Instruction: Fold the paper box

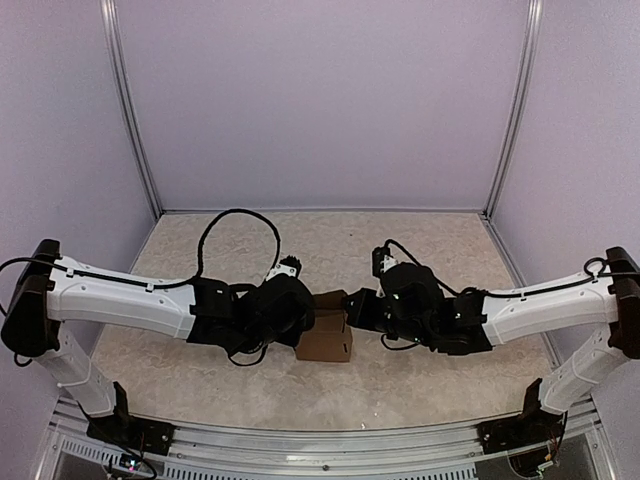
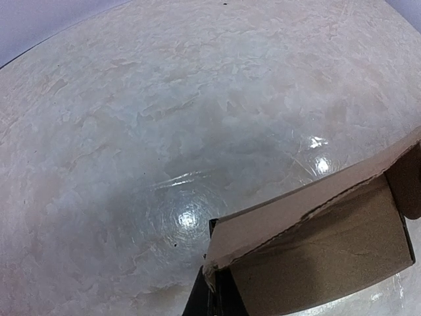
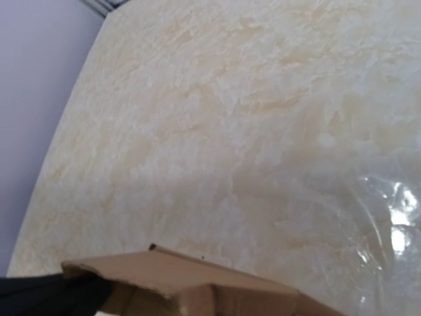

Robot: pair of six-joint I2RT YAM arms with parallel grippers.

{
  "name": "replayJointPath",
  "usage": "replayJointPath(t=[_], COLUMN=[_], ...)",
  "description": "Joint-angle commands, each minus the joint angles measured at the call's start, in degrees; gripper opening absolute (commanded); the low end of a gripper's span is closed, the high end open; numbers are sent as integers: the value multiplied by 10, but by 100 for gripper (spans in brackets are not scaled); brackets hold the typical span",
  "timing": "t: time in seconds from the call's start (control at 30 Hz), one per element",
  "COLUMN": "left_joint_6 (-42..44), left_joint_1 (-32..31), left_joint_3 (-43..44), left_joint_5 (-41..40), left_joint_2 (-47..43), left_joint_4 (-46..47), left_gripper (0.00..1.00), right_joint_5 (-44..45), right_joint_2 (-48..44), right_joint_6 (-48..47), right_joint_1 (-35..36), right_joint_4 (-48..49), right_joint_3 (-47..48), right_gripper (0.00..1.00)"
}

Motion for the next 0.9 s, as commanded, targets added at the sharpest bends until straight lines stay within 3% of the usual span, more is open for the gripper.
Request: replayJointPath(t=[0.0,0.87], left_joint_6=[0,-21], left_joint_1=[-14,-20], left_joint_3=[0,1], left_joint_5=[58,49], left_joint_2=[25,29], left_joint_4=[-29,-32], left_gripper=[0,0], right_joint_5=[-30,47], right_joint_2=[26,22], right_joint_6=[35,-14], right_joint_1=[11,45], right_joint_4=[26,-4], right_joint_3=[-18,-67], right_gripper=[0,0])
